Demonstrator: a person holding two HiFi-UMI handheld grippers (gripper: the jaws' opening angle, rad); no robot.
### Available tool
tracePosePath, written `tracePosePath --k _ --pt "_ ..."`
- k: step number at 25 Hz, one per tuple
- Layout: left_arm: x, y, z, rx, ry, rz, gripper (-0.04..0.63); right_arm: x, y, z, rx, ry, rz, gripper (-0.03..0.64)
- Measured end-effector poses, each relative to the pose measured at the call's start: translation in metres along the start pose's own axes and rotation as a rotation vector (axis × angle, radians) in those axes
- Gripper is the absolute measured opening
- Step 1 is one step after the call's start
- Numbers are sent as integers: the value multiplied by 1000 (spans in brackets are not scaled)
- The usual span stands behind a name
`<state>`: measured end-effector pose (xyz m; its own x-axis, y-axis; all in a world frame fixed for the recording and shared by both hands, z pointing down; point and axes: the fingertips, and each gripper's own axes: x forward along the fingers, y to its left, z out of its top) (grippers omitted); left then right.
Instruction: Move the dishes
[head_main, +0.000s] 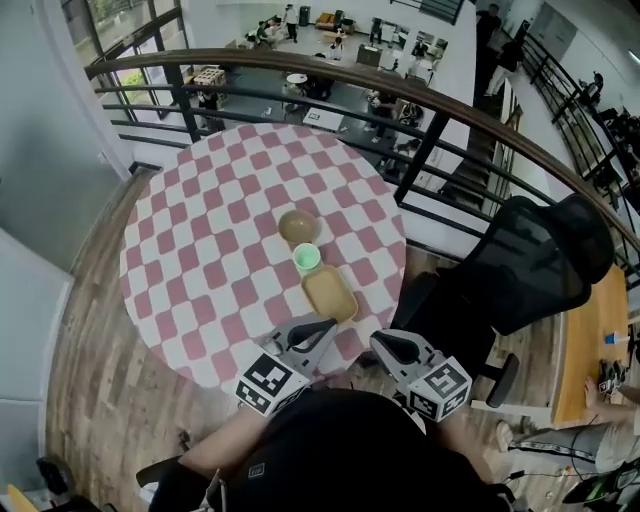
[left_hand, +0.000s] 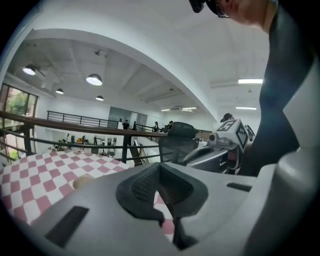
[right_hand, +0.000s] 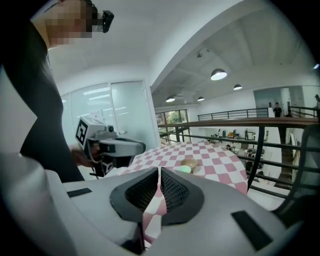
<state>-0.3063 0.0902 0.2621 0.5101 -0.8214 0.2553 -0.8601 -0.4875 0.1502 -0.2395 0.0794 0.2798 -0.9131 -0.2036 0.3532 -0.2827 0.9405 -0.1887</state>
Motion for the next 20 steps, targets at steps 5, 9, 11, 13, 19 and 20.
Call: tracePosePath --k 5,9,11,13,19,20 --pt "22 -37 49 92 -60 -20 0 -73 -5 48 -37 -160 -87 21" --pt "36 -73 72 127 -107 -57 0 -116 -7 70 -24 -267 -106 20" --pt "42 -84 77 142 -116 -59 0 -131 -10 78 -28 -312 -121 20" --pt "49 -95 79 154 -114 -62 0 -140 -13 77 -44 -323 -135 20" --pt "63 -119 79 167 -104 -72 0 -154 -17 62 -69 -286 -117 18" --pt "64 -121 80 169 -105 -69 0 -157 -18 62 -74 -289 -116 18"
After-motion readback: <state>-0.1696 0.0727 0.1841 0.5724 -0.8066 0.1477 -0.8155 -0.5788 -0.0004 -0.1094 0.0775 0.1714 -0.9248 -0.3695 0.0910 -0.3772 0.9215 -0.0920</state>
